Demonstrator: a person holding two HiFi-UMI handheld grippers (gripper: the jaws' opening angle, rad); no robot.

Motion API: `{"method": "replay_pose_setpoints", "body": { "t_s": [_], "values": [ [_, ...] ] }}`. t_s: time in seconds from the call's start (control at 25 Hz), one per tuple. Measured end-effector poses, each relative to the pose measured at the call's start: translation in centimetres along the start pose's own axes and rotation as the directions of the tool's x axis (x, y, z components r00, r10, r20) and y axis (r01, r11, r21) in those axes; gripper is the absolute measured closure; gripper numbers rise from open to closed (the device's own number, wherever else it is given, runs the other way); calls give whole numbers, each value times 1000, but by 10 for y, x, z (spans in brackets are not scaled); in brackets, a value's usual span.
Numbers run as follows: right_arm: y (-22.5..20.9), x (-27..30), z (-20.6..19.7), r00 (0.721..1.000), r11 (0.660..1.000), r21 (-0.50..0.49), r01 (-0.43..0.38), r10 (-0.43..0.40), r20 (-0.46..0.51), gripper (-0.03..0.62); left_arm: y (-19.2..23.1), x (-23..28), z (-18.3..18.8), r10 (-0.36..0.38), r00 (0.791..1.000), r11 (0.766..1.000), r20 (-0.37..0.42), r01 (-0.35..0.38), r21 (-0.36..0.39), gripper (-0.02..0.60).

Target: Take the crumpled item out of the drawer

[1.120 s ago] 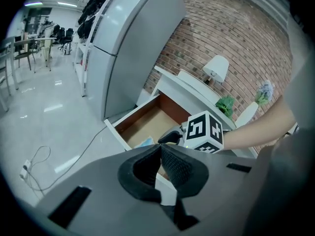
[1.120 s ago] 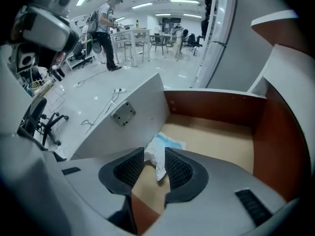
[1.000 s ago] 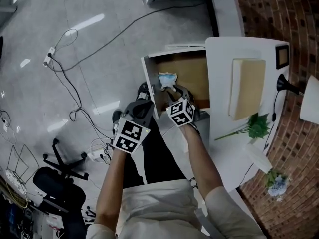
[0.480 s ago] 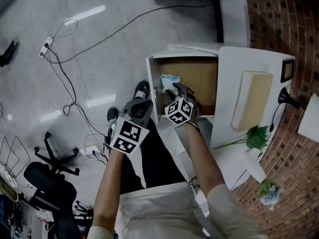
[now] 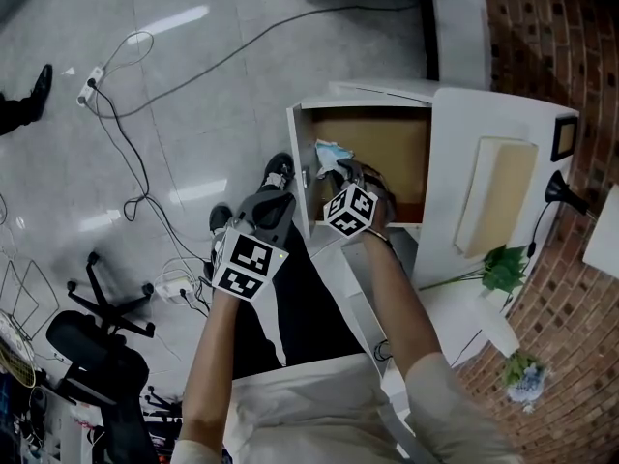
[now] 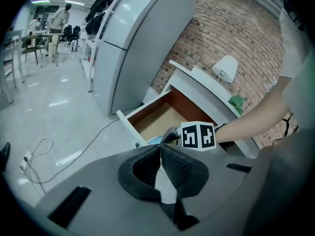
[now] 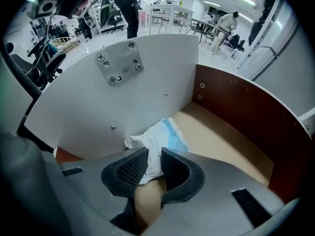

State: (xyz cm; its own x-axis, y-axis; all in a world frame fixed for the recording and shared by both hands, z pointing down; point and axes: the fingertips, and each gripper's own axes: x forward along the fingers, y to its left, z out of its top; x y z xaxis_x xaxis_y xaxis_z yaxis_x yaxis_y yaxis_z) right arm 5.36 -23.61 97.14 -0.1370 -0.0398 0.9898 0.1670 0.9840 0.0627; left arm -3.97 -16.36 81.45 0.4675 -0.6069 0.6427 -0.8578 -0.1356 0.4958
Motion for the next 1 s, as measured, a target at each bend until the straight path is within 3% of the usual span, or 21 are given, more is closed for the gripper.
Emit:
{"method": "replay_pose_setpoints", "body": {
  "t_s": [0.24, 0.44, 0.72, 1.0],
  "values": [
    [-2, 0, 4, 1000, 1000, 28, -5, 5, 18, 523, -2, 1, 13, -3, 1000, 999, 5, 3, 38, 565],
    [-7, -10, 5, 999, 992, 125, -8, 1, 54, 531, -10, 7, 18, -11, 1000, 999, -2, 11, 51, 565],
    [-14, -31, 0, 995, 978, 203, 40, -58, 82, 533, -29, 14, 26, -41, 999, 992, -13, 43, 117, 565],
    [-11, -58, 2, 987, 943, 325, 79, -119, 106, 533, -43, -3, 17, -60, 998, 992, -24, 62, 114, 565]
  ]
}}
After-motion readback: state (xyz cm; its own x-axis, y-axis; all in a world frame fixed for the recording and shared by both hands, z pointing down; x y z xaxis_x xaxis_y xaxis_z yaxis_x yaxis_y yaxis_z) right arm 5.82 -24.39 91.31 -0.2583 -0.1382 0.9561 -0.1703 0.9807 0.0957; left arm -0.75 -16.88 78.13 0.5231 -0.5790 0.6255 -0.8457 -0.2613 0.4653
